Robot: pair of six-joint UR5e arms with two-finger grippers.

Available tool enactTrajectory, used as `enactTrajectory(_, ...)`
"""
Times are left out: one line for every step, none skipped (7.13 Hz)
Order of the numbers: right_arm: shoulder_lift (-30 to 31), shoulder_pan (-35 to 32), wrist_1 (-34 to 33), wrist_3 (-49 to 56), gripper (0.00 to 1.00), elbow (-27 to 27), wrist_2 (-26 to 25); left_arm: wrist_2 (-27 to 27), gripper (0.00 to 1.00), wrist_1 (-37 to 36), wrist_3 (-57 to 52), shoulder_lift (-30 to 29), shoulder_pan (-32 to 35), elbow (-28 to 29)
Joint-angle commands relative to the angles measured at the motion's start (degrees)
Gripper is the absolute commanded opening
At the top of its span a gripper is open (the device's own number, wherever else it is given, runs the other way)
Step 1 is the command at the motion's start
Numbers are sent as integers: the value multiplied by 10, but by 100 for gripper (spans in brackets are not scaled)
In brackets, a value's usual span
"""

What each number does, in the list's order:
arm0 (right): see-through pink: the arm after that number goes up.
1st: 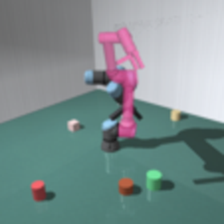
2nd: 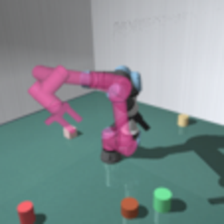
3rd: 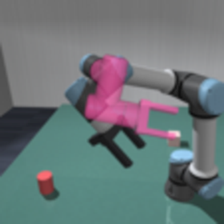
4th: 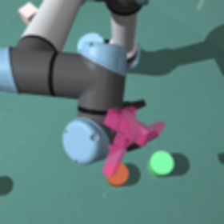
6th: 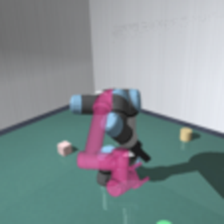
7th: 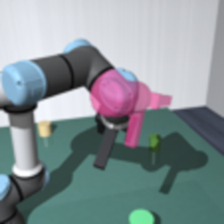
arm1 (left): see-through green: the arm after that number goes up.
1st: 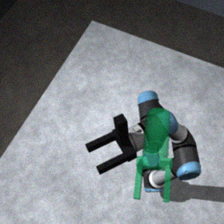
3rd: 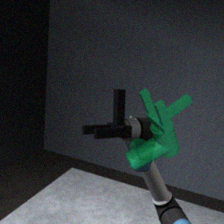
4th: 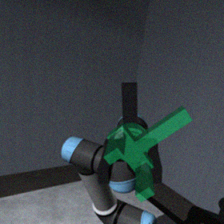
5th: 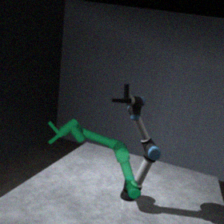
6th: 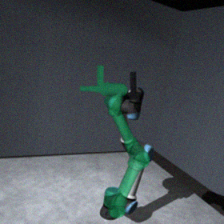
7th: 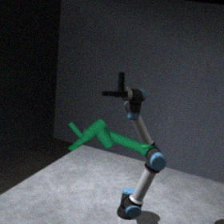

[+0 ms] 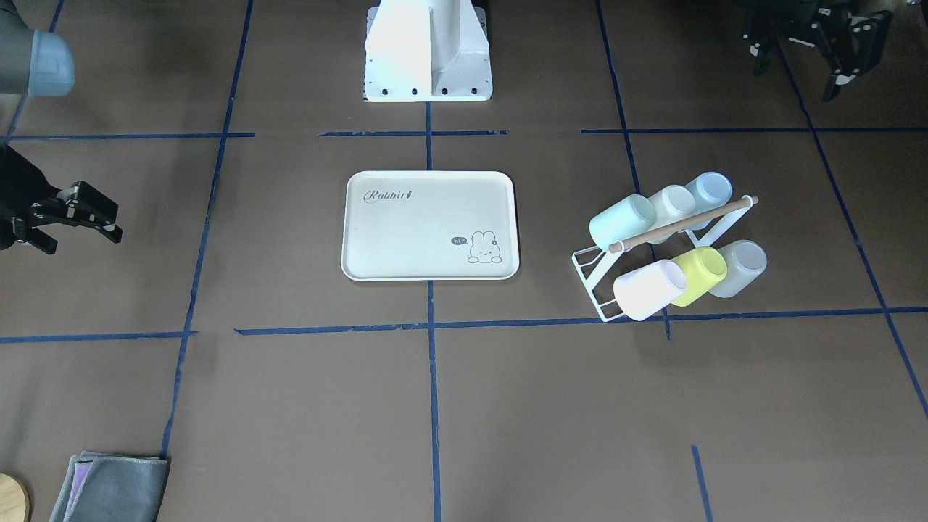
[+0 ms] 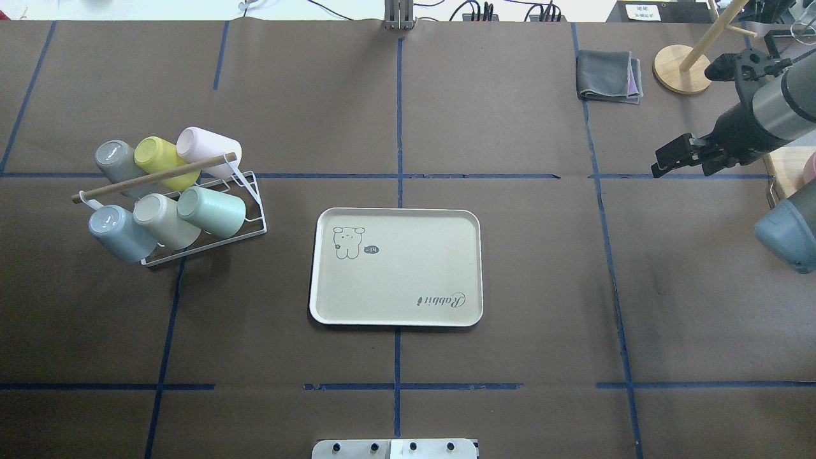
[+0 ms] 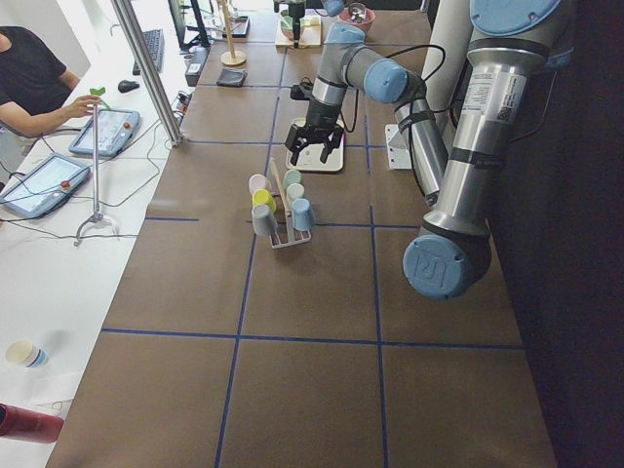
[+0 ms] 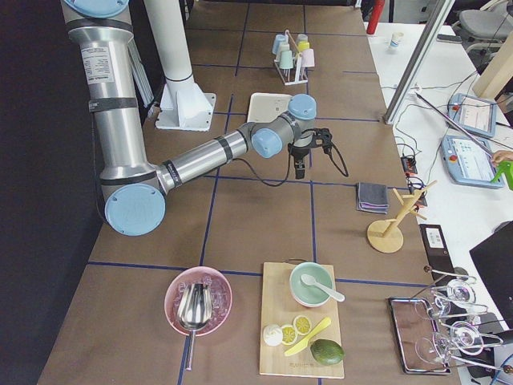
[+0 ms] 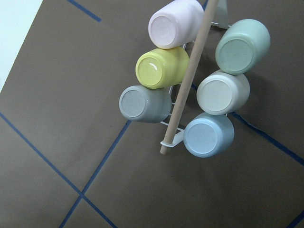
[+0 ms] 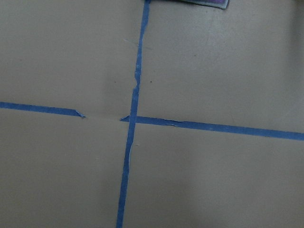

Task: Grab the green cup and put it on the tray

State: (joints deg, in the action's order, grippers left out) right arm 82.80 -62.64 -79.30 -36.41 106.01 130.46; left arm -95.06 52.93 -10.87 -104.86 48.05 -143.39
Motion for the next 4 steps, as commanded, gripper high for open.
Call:
enactTrajectory(7,-6,1,18,100,-4,0,220,100,-114,-24,-80,-155,2)
enactTrajectory(7,-6,1,20,100,-7,0,256,100,-135,-51,-90,-194,6)
enactTrajectory(7,-6,1,20,100,-7,-1,297,100,-136,-117,-90,-212,7)
enactTrajectory(7,-6,2,20,100,-9,-1,374,100,-135,-172,-95,-264,14)
